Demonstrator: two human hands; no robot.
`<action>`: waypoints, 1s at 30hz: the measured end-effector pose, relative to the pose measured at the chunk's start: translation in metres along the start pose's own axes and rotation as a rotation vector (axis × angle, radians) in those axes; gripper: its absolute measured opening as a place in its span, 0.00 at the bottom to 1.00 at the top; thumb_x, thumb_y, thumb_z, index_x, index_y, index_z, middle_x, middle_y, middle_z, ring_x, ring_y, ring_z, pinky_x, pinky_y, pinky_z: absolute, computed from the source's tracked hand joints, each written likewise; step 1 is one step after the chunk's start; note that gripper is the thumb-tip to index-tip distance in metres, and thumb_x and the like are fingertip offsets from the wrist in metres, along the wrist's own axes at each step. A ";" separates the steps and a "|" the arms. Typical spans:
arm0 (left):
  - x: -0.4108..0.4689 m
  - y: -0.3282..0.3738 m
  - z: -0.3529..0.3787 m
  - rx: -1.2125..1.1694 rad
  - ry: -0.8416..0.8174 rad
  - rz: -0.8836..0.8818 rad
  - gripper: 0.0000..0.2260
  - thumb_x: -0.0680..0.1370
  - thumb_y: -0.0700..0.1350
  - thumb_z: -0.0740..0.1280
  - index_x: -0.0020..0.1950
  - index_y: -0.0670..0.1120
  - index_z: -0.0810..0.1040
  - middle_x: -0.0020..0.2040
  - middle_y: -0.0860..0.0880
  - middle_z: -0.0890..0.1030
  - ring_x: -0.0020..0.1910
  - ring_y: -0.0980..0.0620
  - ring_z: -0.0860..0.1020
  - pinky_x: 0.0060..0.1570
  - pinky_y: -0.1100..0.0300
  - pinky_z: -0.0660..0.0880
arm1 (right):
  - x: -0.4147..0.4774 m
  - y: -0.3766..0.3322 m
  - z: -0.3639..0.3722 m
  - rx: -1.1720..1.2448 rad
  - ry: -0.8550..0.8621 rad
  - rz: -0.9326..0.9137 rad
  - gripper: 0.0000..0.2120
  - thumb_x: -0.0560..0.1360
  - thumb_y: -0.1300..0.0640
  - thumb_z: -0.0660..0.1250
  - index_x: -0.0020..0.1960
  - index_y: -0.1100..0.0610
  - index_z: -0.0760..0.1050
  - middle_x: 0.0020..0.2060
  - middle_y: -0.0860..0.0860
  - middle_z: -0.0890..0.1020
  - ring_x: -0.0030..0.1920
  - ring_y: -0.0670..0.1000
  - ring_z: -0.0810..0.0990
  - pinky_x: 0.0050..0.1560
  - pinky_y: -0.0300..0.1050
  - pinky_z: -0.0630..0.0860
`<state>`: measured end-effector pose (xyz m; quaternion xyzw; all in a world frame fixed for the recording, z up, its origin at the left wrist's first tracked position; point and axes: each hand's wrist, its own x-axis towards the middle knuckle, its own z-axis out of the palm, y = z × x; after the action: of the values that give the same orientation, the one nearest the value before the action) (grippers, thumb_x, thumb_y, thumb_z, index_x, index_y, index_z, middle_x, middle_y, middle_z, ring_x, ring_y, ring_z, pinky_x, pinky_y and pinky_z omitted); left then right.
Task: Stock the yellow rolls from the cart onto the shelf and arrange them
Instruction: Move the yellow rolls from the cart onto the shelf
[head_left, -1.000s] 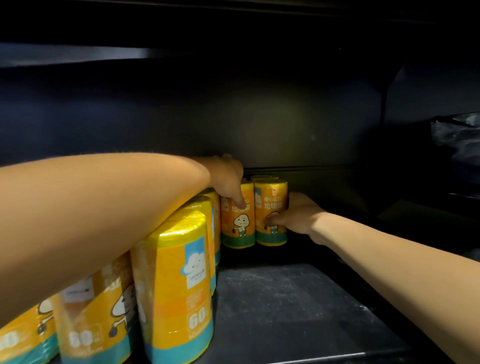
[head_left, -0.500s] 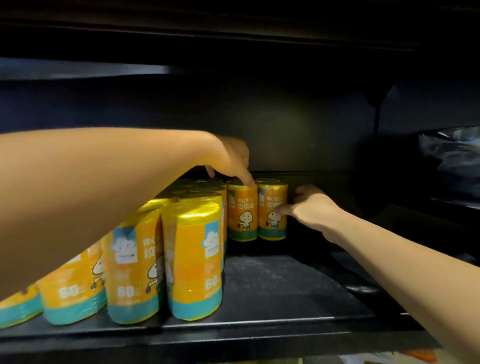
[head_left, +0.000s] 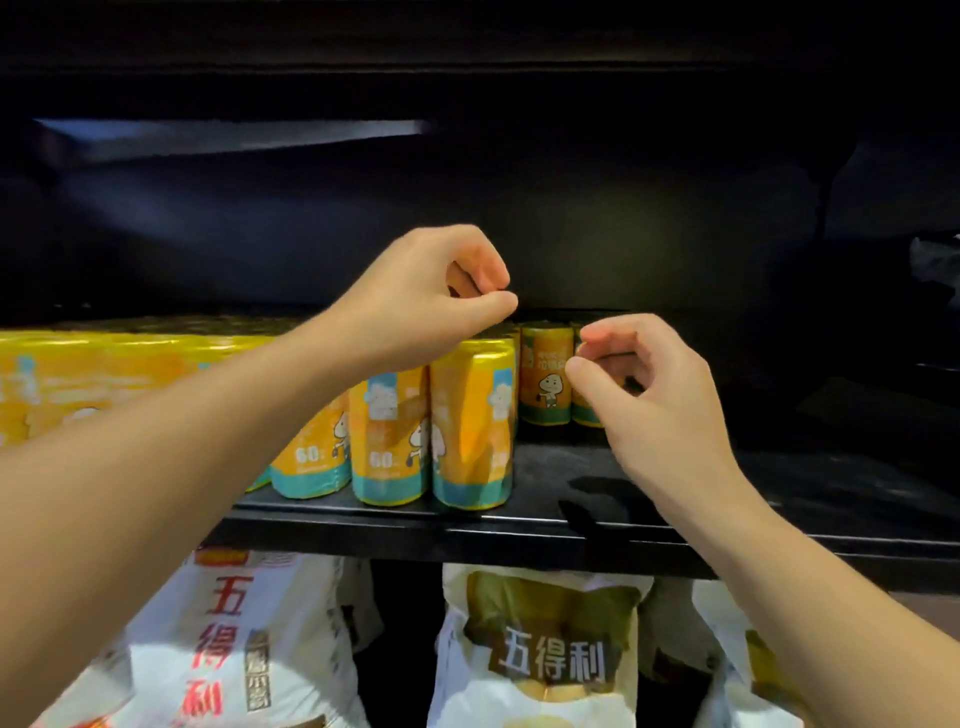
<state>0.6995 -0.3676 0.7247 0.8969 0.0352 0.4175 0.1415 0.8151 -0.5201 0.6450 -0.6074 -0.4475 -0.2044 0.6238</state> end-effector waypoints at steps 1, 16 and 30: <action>-0.010 0.002 -0.003 -0.013 0.020 0.017 0.05 0.77 0.50 0.70 0.51 0.53 0.79 0.47 0.57 0.81 0.48 0.62 0.80 0.42 0.69 0.75 | -0.008 -0.006 0.003 0.032 -0.007 -0.010 0.08 0.75 0.57 0.71 0.53 0.52 0.78 0.44 0.43 0.81 0.48 0.41 0.80 0.46 0.30 0.76; -0.157 -0.057 -0.071 -0.251 0.165 -0.109 0.05 0.73 0.52 0.70 0.48 0.54 0.80 0.47 0.54 0.83 0.50 0.54 0.81 0.50 0.50 0.80 | -0.103 -0.075 0.115 0.547 -0.253 -0.006 0.05 0.73 0.59 0.69 0.46 0.50 0.78 0.42 0.47 0.82 0.46 0.49 0.81 0.47 0.38 0.77; -0.388 -0.223 -0.219 -0.207 0.342 -0.570 0.08 0.70 0.55 0.69 0.47 0.54 0.80 0.44 0.53 0.82 0.45 0.54 0.81 0.45 0.63 0.76 | -0.246 -0.160 0.369 0.714 -0.556 0.274 0.07 0.71 0.62 0.71 0.42 0.51 0.77 0.39 0.46 0.82 0.40 0.44 0.80 0.43 0.35 0.77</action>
<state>0.2934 -0.1756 0.5087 0.7489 0.2650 0.5068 0.3346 0.4461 -0.2723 0.4878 -0.4400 -0.5556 0.2168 0.6714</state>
